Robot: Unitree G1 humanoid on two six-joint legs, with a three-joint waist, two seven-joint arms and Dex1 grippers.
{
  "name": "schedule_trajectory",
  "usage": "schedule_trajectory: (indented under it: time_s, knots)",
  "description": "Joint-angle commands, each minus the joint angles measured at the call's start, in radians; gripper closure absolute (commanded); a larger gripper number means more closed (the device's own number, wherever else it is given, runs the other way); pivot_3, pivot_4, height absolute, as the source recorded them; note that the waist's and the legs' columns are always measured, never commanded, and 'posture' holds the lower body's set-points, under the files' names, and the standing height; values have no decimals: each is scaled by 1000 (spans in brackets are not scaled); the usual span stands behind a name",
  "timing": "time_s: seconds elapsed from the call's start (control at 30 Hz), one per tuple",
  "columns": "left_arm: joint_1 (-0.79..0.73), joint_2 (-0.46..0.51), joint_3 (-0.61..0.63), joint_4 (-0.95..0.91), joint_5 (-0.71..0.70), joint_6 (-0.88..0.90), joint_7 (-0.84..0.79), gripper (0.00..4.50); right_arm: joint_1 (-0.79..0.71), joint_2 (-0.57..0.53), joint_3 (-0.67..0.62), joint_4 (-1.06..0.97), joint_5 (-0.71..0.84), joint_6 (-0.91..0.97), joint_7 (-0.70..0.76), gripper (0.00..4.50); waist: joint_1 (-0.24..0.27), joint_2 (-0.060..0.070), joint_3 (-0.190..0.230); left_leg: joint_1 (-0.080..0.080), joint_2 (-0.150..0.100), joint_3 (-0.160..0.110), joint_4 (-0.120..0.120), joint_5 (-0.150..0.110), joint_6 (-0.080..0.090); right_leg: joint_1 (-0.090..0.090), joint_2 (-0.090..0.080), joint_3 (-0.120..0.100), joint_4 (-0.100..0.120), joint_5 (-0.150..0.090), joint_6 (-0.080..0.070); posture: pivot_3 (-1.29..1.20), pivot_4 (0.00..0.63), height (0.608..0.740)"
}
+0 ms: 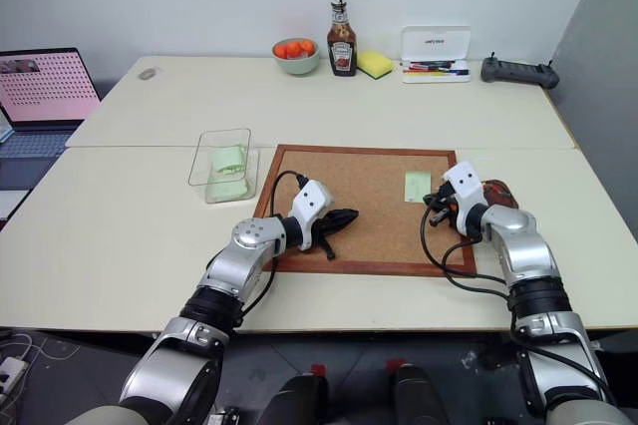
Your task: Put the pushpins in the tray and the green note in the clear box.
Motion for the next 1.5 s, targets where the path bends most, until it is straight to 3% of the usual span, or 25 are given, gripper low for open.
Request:
schedule_trajectory:
  time_s: [0.03,0.33,0.53,0.7,1.0,1.5]
  knots:
    - [34,-4,-48,40,39,37,-2,4500,-11,-12,-36,-146,54,-23,36,4488,0,0,0,0,0,0,0,0,0,0,0,0,0,0,0,0,150,740]
    - [29,-9,-55,54,43,34,-3,4500,11,-45,-54,-238,72,11,34,4488,1,0,0,0,0,0,0,0,0,0,0,0,0,0,0,0,150,740]
    - [32,-9,-58,53,43,33,-5,4500,72,-136,-105,-286,63,46,21,4488,4,0,0,0,0,0,0,0,0,0,0,0,-1,0,0,0,150,740]
    - [30,-9,-59,60,43,27,-6,4500,156,-260,-77,-248,-73,-41,-23,4488,5,0,0,0,0,0,0,0,0,0,0,0,-1,0,0,0,150,740]
    - [26,-12,-63,71,45,18,-7,4500,151,-290,-22,-133,-209,-154,-94,4488,1,1,-1,1,0,1,0,0,0,1,0,1,0,0,0,0,150,740]
    - [29,-10,-61,66,47,17,-2,4500,96,-270,-36,-80,-213,-108,-118,1473,3,1,-1,0,-1,1,0,0,0,1,0,0,-1,0,0,0,150,740]
